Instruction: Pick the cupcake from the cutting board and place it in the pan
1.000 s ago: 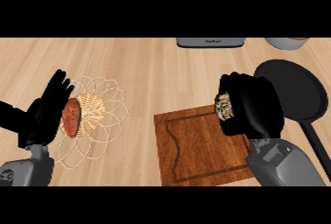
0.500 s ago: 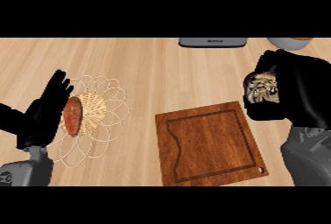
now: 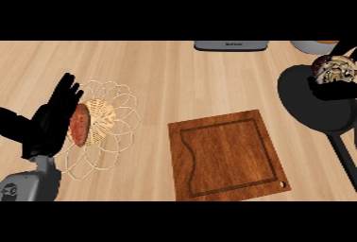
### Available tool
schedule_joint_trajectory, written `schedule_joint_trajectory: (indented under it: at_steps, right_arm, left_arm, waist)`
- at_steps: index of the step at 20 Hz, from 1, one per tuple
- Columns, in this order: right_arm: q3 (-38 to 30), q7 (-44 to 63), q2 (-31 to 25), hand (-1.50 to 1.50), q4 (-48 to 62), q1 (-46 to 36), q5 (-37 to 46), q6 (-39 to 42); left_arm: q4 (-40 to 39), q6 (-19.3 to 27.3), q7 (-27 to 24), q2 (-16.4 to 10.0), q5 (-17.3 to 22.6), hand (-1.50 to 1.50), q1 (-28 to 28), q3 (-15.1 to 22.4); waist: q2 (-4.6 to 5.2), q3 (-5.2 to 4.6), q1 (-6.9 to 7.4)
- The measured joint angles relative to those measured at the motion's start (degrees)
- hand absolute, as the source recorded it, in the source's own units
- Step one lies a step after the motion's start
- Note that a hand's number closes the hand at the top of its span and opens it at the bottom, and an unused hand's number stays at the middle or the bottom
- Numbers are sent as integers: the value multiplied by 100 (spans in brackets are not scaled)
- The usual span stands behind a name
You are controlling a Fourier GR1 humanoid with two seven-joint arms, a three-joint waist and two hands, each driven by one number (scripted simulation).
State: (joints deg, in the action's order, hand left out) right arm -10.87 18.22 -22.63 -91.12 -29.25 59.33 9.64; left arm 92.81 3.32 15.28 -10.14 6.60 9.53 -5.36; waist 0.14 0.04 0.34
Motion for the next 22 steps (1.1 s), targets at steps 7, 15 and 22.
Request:
schedule_joint_trajectory:
  at_steps: [7, 15, 22]
  right_arm:
    - [-783, -1461, -541, 150, 1929, -187, -450, -990]
    - [-1017, -3025, -707, 150, 4466, -771, -617, -2042]
    - [-1281, -3341, -886, -150, 6316, -1198, -562, -2583]
  left_arm:
    - [-296, -45, -196, 30, -28, 0, 111, -50]
    - [-65, 58, -36, 158, -132, 0, 118, 101]
    - [-199, -16, -137, 146, -117, 0, 194, 72]
  waist:
    - [18, 1, 26]
    - [35, 7, 112]
    - [76, 11, 178]
